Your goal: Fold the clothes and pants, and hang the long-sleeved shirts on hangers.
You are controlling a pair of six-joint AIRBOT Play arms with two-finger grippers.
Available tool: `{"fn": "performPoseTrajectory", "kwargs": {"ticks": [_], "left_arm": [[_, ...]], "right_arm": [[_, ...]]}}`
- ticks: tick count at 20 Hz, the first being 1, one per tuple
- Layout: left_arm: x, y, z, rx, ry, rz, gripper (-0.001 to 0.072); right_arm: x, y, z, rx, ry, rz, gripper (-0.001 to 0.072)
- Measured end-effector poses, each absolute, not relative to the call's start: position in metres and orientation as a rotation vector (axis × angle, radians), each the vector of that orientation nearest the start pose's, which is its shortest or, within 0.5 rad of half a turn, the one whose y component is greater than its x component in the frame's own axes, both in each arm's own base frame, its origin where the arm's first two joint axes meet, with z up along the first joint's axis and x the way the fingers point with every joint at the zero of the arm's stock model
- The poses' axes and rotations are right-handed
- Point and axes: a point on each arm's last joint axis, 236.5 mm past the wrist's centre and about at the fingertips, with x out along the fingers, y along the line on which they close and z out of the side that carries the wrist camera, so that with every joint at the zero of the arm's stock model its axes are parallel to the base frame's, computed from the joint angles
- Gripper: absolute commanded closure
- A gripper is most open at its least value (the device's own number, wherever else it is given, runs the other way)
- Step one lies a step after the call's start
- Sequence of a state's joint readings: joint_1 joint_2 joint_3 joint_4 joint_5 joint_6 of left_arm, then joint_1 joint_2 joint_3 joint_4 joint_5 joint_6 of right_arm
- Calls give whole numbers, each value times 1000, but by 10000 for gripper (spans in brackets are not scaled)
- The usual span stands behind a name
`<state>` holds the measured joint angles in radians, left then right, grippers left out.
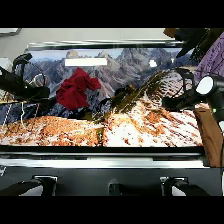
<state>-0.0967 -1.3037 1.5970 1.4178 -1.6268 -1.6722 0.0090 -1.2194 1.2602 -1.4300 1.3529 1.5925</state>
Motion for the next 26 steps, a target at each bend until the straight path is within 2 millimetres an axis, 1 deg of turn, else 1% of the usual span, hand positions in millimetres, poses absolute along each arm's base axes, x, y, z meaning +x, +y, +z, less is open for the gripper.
{"fn": "performPoseTrajectory", "kwargs": {"ticks": [25,26], "left_arm": [[360,-71,125,-115,1345,-149,690],[360,-71,125,-115,1345,-149,663]], "right_arm": [[360,36,56,129,1311,90,636],[360,36,56,129,1311,91,636]]}}
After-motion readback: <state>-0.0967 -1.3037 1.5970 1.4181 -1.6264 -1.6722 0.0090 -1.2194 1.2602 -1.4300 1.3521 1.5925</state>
